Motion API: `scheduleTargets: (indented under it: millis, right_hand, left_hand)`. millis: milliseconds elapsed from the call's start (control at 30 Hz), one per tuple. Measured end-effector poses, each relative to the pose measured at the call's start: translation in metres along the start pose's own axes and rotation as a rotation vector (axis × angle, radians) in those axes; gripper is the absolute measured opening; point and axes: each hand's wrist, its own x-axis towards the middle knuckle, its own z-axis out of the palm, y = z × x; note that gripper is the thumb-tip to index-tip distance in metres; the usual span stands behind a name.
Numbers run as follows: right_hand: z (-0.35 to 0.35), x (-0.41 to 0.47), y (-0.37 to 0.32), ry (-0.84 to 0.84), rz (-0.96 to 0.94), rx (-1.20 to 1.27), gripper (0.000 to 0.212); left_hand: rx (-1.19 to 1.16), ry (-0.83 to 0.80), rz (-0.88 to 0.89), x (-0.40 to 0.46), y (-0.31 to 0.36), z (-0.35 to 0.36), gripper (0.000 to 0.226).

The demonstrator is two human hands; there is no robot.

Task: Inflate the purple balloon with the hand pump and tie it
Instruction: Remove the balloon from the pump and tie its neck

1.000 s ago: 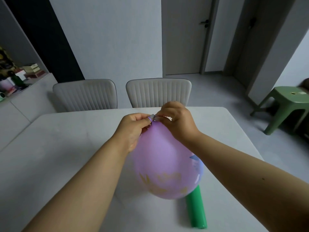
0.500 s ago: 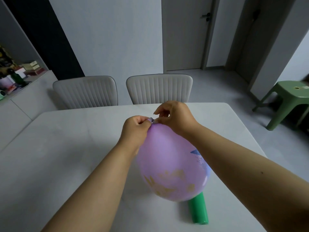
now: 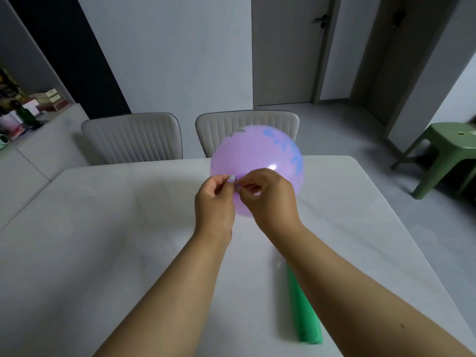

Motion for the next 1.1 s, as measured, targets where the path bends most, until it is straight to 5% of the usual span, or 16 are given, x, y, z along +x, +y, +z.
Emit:
scheduleTargets:
  millis: [367, 1100]
  right_hand:
    - [0.009, -0.005, 0.018, 0.078, -0.137, -0.058, 0.004]
    - [0.003, 0.005, 0.016, -0.040, 0.067, -0.096, 0.013]
  left_hand:
    - [-0.183, -0.007, -0.123, -0.011, -0.012, 0.009, 0.015]
    - [-0.106, -0.182, -0.074, -0.010, -0.017, -0.004, 0.022]
